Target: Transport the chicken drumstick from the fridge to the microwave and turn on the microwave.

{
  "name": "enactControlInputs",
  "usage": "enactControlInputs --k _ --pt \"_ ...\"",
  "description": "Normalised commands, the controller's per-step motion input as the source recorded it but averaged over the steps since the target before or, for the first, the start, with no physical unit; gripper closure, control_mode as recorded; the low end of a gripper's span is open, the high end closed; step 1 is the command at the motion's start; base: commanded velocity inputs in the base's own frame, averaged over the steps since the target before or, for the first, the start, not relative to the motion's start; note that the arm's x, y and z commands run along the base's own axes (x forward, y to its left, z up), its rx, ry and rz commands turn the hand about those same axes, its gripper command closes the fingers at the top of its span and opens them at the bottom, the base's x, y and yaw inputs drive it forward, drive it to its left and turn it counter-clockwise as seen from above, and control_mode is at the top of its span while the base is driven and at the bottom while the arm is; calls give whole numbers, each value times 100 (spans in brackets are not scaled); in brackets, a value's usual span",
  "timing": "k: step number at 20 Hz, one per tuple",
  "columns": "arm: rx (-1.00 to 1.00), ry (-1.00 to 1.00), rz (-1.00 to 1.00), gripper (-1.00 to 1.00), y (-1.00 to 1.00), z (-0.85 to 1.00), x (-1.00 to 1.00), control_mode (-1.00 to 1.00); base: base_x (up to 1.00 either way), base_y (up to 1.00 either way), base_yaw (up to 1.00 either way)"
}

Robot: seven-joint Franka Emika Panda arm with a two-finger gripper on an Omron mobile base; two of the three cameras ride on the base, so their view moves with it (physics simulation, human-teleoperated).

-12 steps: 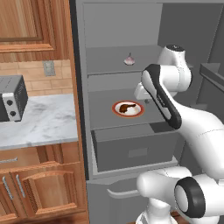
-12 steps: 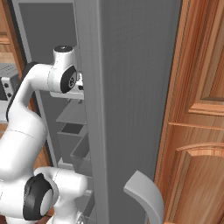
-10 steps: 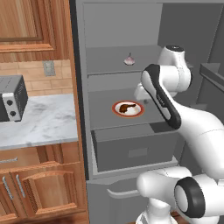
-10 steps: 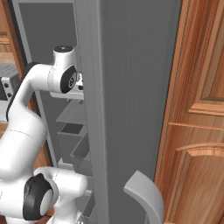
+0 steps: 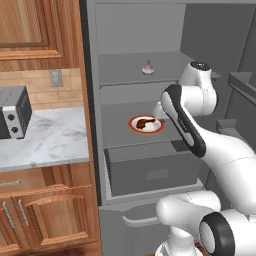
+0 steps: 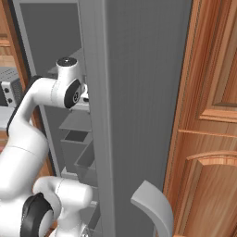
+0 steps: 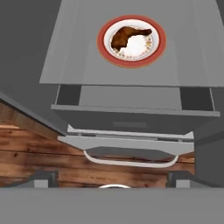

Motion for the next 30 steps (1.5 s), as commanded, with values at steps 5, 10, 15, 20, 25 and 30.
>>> enactControlInputs --k 5,10,15,20,25,30 --pt "3 -1 -16 -100 0 -5 0 -100 0 0 0" --pt "2 0 -14 -100 0 0 1 -100 0 0 0" --pt "2 0 -13 -100 0 0 0 -100 0 0 0" --pt "6 0 -12 -100 -2 -5 4 -100 0 0 0" --pt "10 0 -10 -100 0 -10 8 -100 0 0 0" --pt "1 0 0 -100 0 0 13 -100 0 0 0"
